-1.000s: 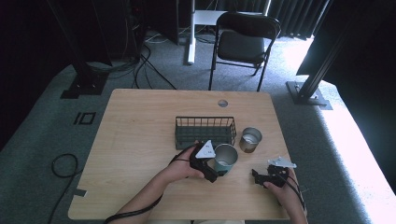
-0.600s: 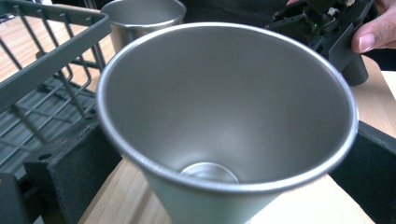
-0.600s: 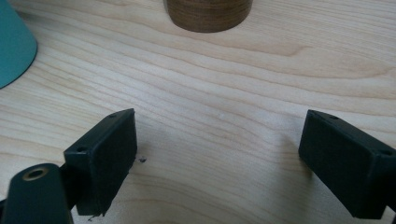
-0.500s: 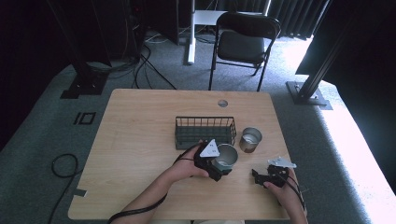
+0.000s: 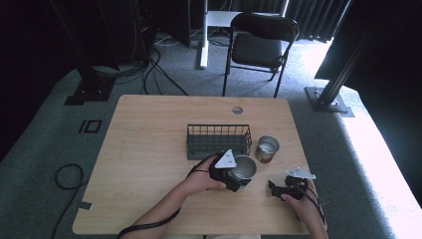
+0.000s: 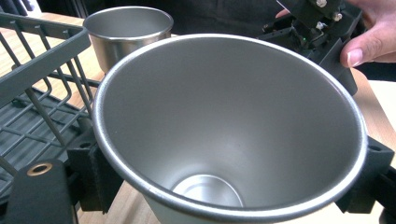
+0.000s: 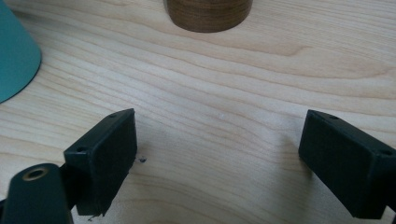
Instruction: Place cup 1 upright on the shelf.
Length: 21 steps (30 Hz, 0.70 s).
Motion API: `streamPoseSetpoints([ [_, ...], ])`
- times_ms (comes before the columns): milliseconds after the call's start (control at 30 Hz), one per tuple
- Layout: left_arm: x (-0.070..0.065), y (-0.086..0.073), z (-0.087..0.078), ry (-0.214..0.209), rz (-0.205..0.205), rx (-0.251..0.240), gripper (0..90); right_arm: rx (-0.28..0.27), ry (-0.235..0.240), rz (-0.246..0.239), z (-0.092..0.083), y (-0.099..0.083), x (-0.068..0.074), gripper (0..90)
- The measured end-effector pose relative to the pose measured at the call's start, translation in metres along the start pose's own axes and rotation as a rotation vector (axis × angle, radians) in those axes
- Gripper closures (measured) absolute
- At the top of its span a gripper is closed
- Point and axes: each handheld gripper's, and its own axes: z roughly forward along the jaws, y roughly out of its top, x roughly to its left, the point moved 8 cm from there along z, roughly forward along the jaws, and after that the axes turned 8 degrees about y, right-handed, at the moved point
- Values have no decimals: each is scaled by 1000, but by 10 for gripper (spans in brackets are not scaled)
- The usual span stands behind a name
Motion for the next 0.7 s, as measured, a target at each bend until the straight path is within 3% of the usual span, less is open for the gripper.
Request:
streamPoseSetpoints([
  [233, 2, 2, -2, 7, -10, 6, 148, 0, 0, 0, 0, 0, 0, 110],
  [467, 6, 13, -9, 12, -40, -20, 148, -1, 0, 1, 0, 0, 0, 111],
  [700, 10, 25, -20, 46, -39, -29, 148, -2, -1, -1, 0, 0, 0, 111],
])
